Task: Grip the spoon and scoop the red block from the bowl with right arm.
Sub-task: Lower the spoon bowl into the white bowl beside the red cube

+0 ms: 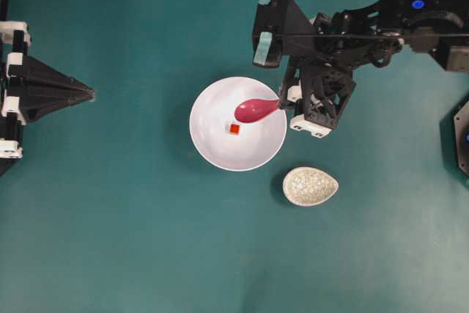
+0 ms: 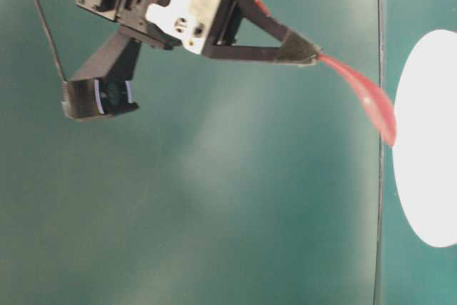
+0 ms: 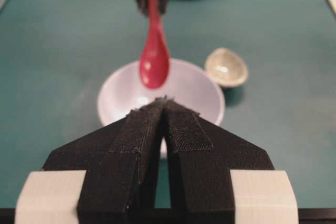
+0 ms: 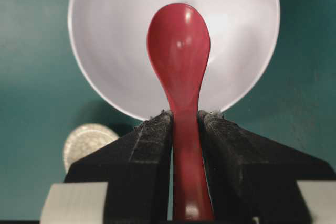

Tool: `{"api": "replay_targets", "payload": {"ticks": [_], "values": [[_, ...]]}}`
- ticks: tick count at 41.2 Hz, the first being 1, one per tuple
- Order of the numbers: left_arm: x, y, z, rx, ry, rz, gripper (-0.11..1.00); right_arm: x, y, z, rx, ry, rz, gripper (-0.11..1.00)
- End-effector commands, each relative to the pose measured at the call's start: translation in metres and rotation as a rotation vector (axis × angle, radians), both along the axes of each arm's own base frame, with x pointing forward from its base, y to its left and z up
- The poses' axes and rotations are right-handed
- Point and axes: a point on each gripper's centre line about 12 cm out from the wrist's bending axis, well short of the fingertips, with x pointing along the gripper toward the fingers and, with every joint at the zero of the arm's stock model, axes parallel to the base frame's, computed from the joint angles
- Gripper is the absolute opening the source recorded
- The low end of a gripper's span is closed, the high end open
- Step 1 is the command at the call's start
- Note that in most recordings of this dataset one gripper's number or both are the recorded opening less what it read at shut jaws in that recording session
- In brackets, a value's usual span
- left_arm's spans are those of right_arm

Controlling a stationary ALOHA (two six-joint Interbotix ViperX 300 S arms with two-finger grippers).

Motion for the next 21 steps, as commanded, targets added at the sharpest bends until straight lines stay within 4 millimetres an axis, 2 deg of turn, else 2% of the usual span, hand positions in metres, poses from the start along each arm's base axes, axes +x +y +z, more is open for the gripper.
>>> {"api": "replay_targets", "payload": {"ticks": [1, 21], "values": [[0.003, 0.001, 0.014, 0.001, -0.04, 0.003, 0.0, 0.003, 0.0, 0.005, -0.005, -0.016, -0.001, 0.25], [0.003, 0.001, 0.013, 0.001, -0.035, 0.003, 0.0, 0.013, 0.009, -0.03, 0.0, 0.063, 0.035, 0.25]]}}
